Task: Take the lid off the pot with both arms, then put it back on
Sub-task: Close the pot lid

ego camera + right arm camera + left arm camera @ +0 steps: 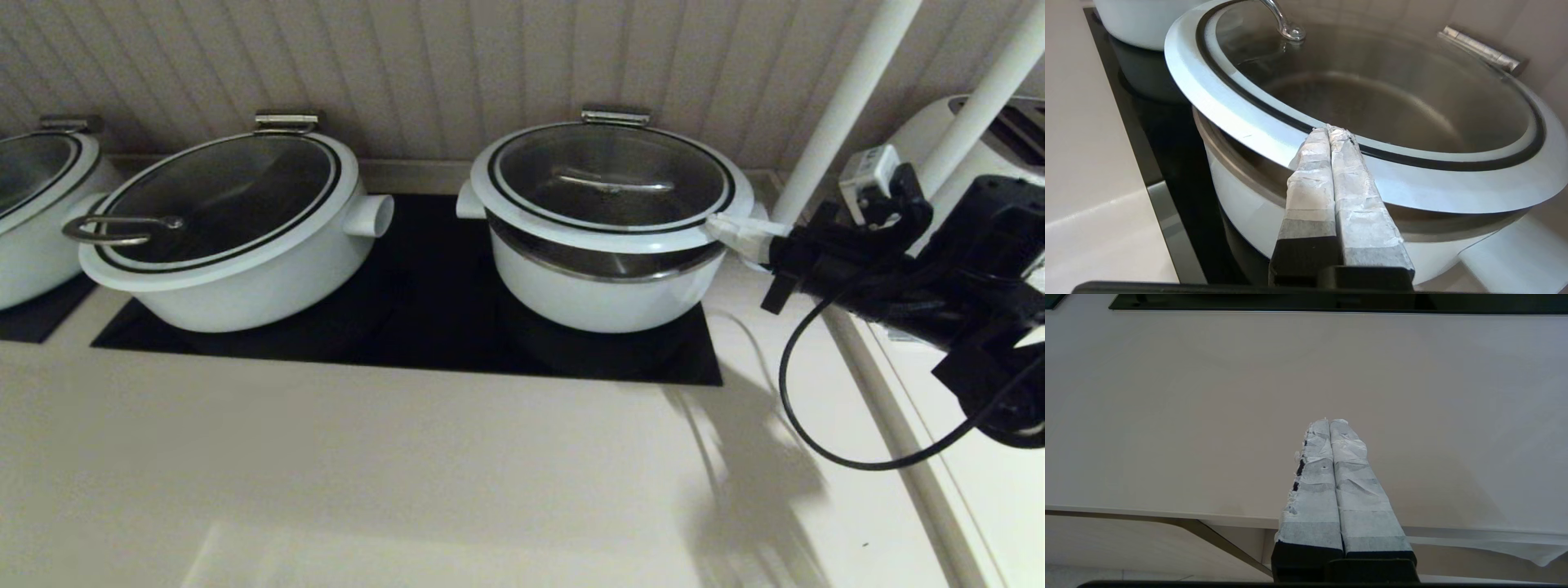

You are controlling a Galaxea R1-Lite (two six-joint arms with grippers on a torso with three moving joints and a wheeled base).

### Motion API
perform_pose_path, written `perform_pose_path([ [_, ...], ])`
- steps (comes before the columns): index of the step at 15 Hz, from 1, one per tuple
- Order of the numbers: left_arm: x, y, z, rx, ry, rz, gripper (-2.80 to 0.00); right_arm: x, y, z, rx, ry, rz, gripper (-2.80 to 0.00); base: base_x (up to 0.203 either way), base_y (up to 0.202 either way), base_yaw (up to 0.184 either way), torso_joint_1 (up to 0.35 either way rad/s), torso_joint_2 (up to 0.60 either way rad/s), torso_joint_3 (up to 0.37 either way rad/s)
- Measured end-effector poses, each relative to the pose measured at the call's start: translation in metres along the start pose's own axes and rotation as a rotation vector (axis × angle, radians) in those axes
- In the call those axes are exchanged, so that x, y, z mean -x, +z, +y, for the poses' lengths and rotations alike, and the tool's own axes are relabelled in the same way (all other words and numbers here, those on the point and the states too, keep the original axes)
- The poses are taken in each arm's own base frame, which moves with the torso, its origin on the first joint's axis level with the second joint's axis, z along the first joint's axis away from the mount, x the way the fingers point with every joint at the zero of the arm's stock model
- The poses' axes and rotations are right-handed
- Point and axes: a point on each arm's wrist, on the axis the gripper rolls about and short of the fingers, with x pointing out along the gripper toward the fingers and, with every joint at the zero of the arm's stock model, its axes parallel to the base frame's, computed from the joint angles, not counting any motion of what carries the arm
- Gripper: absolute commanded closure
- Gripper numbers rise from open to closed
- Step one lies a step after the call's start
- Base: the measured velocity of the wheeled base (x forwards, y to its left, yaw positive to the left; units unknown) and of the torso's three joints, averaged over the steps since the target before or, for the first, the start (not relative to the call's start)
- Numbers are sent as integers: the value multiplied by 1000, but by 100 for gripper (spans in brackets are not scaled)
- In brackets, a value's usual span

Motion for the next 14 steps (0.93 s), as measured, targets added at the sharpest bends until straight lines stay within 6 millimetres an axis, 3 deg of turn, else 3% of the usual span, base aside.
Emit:
perform_pose_path([
  [14, 0, 0, 0, 0, 0, 0, 0, -8, -25, 0, -25, 10, 42, 0, 0, 0, 0, 0, 0, 0],
])
